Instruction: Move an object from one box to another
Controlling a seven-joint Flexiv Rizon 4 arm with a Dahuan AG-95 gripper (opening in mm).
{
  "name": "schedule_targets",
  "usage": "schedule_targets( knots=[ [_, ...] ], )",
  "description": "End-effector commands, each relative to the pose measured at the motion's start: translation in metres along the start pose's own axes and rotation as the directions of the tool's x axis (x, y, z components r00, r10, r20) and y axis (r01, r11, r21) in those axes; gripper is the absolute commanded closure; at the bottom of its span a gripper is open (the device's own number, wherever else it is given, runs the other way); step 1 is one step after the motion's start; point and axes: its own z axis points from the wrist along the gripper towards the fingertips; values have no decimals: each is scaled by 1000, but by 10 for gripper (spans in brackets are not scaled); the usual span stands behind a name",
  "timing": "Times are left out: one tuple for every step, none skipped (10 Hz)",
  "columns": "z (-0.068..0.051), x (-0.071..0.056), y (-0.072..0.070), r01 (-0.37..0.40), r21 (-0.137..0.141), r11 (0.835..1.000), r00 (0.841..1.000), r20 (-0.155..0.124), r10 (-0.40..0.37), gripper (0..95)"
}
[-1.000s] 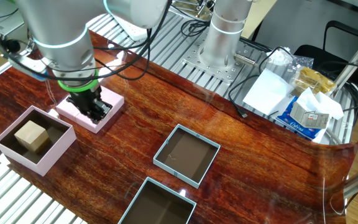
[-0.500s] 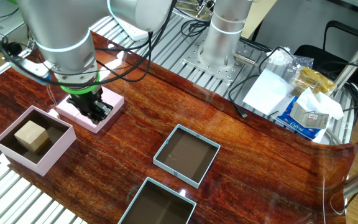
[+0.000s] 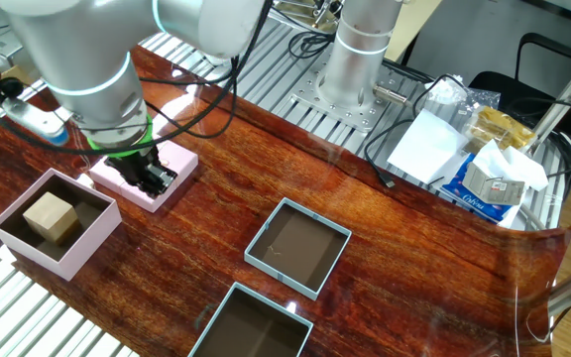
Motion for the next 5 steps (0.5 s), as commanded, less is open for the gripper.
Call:
schedule_targets(
  knots=[
    [0,3,-1,4,21,1000,1000,9,-4,950],
    [0,3,-1,7,28,1000,1000,5,-8,950],
    [0,3,-1,10,30,1000,1000,3,-10,950],
    [0,3,-1,12,37,999,1000,-3,-12,950],
    [0,3,-1,10,49,999,1000,-2,-10,950]
  ],
)
